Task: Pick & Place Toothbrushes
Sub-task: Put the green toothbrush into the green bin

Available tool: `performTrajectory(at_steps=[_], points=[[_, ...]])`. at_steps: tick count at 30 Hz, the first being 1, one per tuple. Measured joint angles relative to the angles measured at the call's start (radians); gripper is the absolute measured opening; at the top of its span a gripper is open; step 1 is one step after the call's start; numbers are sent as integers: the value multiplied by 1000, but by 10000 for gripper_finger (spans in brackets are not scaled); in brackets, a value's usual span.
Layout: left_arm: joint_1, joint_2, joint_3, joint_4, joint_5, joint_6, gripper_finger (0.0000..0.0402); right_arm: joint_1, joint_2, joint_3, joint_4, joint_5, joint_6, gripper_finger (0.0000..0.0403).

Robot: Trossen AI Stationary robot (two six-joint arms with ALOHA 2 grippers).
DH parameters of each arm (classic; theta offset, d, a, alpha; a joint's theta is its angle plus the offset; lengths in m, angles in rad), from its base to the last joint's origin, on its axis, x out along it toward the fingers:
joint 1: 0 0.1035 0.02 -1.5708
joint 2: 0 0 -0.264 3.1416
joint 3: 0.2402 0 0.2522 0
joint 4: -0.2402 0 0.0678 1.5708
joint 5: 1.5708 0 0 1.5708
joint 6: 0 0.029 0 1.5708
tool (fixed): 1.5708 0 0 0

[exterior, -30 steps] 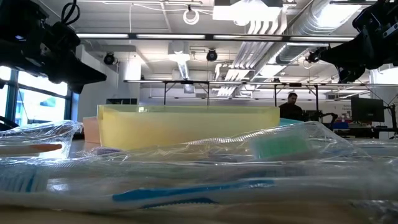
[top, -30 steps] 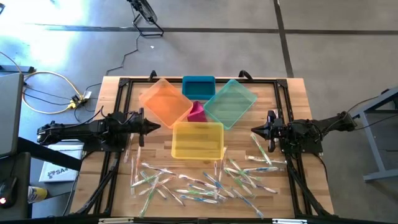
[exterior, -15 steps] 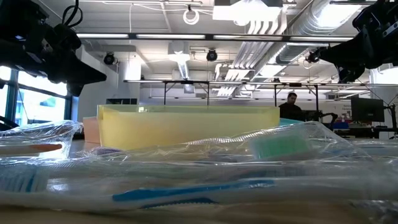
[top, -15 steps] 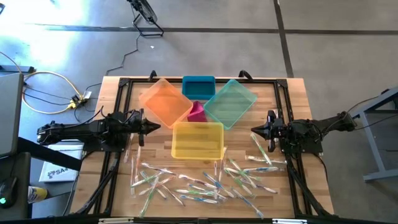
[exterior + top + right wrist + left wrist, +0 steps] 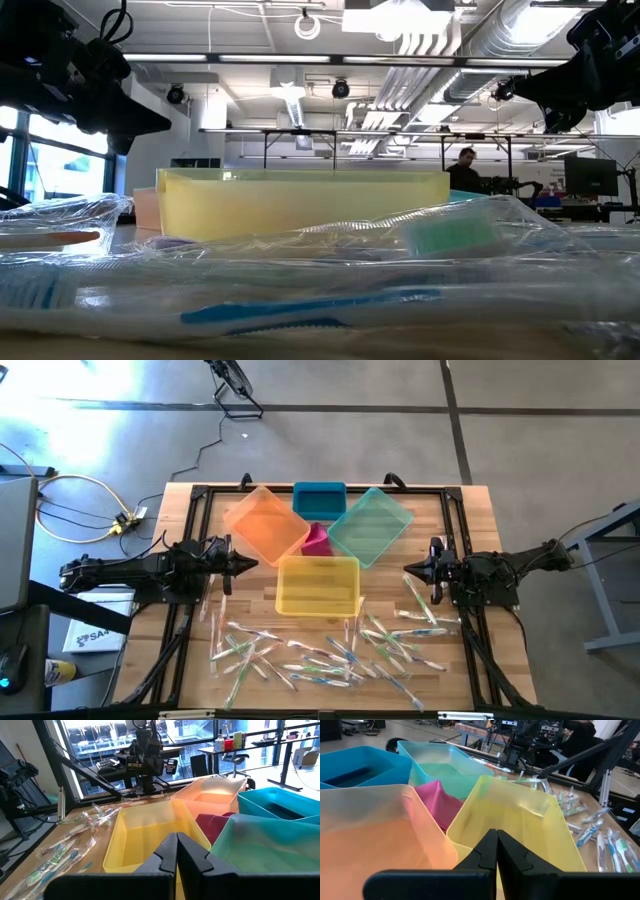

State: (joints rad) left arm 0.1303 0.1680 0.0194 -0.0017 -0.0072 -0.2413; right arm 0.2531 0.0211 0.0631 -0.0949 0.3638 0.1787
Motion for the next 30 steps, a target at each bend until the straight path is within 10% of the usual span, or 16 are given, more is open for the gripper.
performTrajectory(at_steps=[30], points=[[0, 0, 0, 6, -28, 1, 0, 0, 0, 1, 5, 0, 2, 2]])
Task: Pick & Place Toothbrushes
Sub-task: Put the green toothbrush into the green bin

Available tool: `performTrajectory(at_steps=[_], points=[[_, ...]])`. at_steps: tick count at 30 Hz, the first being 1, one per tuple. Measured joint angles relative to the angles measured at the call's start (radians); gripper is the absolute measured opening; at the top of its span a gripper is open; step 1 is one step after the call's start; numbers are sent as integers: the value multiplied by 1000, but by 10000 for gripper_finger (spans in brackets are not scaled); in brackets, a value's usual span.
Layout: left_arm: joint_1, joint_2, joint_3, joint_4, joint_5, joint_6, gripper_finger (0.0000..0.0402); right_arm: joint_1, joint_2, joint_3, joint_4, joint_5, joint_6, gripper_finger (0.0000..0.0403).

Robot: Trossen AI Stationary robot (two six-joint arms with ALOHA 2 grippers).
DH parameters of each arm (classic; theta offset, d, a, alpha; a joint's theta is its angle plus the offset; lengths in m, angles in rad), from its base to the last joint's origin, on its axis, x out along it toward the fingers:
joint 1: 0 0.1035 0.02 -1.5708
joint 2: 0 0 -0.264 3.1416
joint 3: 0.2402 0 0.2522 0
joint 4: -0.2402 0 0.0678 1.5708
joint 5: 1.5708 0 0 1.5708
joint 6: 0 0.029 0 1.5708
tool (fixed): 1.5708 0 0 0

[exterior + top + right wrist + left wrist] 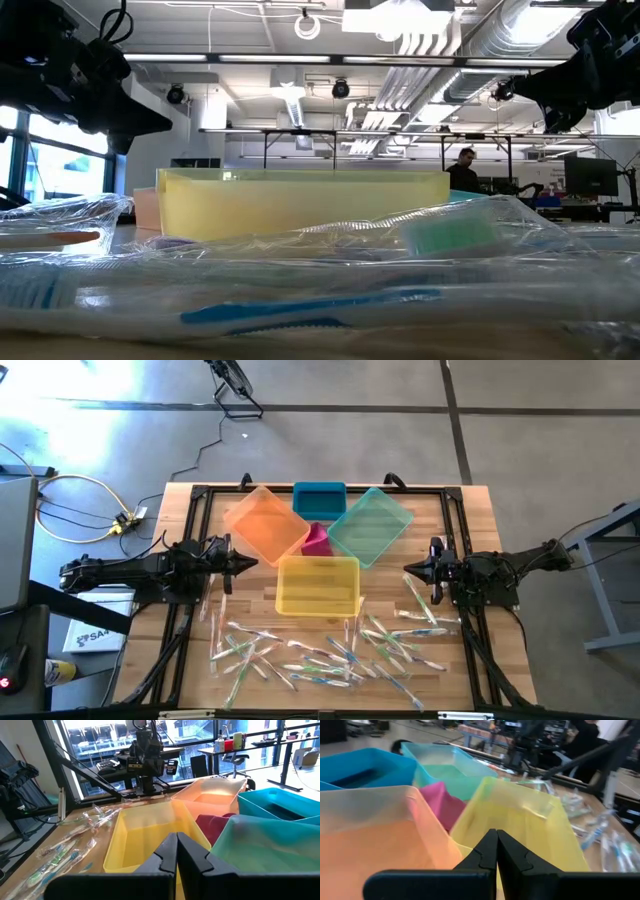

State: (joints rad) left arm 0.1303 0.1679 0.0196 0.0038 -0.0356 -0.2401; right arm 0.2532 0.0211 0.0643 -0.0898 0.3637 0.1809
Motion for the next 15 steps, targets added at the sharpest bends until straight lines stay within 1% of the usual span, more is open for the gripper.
performTrajectory(at_steps=[4, 7, 11, 15], points=[[0, 0, 0, 6, -55, 3, 0, 0, 0, 0, 64, 0, 0, 2], [0, 0, 0, 12, -101, 3, 0, 0, 0, 1, 137, 0, -32, 2], [0, 0, 0, 13, -110, 22, 0, 0, 0, 2, 212, 1, -100, 2], [0, 0, 0, 13, -110, 26, 0, 0, 0, 2, 249, 0, -131, 2]])
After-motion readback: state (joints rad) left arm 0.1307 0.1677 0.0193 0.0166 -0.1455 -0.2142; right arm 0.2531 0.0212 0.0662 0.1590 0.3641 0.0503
